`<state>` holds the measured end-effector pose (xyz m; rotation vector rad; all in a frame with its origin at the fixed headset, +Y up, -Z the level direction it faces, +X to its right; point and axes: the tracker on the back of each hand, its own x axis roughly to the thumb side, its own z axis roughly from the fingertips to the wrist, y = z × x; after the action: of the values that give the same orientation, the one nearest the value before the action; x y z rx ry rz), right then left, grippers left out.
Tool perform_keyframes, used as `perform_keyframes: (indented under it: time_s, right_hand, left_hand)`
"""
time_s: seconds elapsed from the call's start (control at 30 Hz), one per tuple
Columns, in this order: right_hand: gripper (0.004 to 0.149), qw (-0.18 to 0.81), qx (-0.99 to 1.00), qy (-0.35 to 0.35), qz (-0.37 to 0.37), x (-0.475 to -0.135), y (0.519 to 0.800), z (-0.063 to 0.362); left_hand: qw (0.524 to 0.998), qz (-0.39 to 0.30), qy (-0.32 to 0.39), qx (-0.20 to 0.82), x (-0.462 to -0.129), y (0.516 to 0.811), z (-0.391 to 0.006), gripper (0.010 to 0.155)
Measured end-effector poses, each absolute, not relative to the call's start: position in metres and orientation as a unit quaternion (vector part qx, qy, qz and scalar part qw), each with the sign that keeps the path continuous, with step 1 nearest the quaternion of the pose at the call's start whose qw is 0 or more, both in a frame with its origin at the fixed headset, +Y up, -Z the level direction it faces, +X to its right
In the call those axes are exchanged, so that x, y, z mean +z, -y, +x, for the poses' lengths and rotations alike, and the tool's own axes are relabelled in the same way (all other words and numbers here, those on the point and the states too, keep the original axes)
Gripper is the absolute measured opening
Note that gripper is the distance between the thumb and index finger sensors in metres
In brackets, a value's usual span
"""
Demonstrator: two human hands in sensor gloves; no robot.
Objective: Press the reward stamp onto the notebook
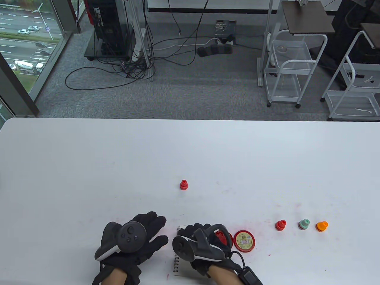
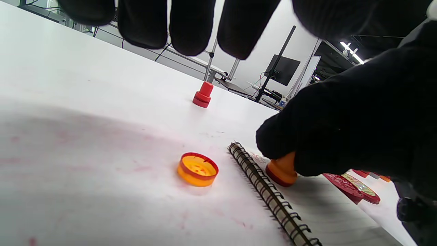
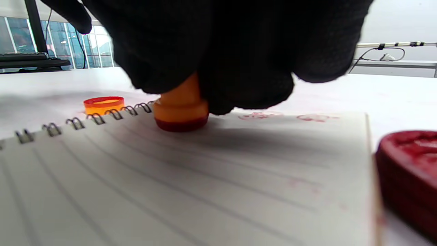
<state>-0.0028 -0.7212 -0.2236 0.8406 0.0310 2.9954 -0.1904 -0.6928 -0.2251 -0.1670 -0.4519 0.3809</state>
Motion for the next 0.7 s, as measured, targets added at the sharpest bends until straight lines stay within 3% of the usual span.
perform_keyframes:
  time_s: [0.7]
  right_hand:
    - [0.046,-0.003,0.966,-0.038,0.256,-0.229,0.720,-0.012]
  left_hand:
    - [0.950,-0.105,0.222,0.193,-0.226,0.695,-0.190,0.076]
